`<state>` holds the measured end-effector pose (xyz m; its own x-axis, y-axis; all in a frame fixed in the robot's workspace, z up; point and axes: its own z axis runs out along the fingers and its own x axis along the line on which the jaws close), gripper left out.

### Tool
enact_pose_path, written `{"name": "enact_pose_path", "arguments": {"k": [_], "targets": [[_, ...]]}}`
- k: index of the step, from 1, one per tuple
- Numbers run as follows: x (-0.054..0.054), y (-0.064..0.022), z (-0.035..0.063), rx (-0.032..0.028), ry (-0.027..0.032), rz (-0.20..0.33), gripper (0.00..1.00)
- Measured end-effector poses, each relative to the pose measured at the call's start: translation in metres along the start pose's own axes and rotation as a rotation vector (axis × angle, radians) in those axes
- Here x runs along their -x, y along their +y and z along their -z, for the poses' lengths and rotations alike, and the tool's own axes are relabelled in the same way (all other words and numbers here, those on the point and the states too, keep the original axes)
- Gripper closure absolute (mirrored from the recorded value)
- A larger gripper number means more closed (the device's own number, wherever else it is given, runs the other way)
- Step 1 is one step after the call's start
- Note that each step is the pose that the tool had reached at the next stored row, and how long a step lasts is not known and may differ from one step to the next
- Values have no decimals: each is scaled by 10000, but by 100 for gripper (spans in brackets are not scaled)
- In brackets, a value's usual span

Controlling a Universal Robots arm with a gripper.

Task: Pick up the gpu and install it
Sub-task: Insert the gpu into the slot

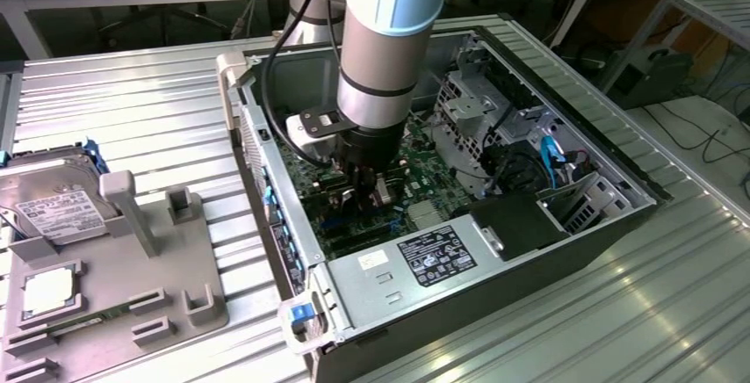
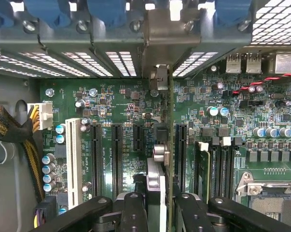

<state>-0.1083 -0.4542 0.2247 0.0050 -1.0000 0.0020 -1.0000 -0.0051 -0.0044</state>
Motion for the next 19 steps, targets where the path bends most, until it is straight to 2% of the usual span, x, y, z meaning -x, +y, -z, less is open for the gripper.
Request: {"name": "enact_pose_path", "arguments": {"k": [7,8,10,11,12,17,19], "targets": [[0,0,-3,-2,-4,0,72],[6,0,-16,-17,-49,-4,71],[4,0,2,-10,-16,1,71],[2,0,20,4,7,4,64],[3,0,25,-6,-10,6,64],[2,-1,171,-3,-3,17,64],[2,-2,284,-5,-1,20,64]]}}
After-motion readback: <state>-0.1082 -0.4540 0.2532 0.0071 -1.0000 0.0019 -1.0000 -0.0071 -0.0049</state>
